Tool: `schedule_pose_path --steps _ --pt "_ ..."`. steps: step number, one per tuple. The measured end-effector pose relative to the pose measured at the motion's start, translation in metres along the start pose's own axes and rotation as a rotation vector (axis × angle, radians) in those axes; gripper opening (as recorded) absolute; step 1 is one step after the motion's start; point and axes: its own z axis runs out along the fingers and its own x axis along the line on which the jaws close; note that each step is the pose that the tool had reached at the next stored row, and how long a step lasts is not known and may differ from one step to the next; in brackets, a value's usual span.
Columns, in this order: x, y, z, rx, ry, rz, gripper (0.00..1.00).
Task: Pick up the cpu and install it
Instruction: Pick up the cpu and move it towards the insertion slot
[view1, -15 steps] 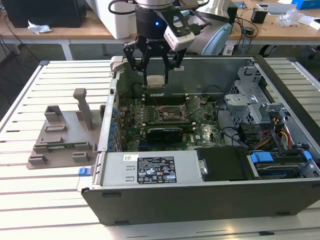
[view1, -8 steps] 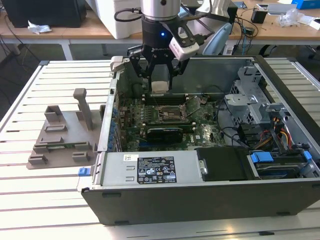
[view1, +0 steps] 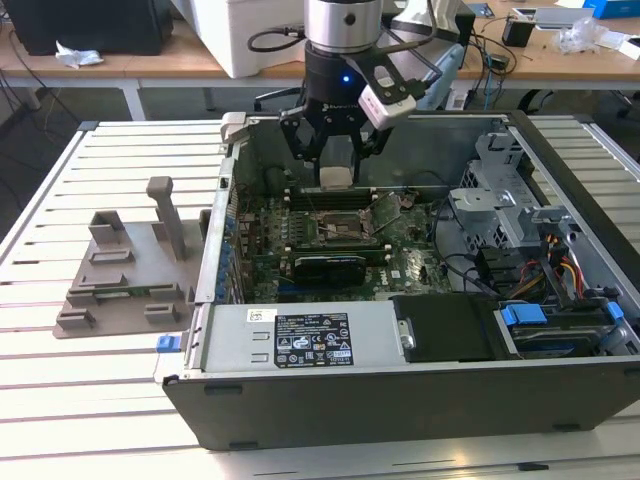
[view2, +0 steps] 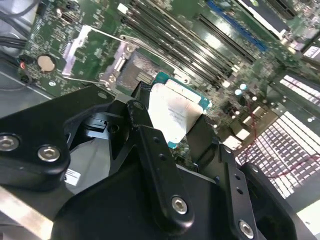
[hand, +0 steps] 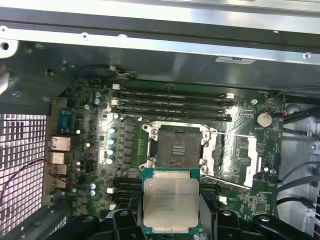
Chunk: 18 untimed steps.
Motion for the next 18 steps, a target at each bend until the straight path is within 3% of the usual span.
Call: schedule_pose_path --steps 3,6,14,18 --pt "-0.0094 -0.0003 0.0031 0.0001 0.0001 0.000 0.55" --pt "-0.0120 -0.0004 0.0064 0.0001 0.0001 0.000 0.55" --pt "-0.0188 -0.0002 0.0246 0.0001 0.0002 0.000 0.55" --pt "-0.0191 0.0058 0.0308 0.0085 0.0007 0.000 0.55"
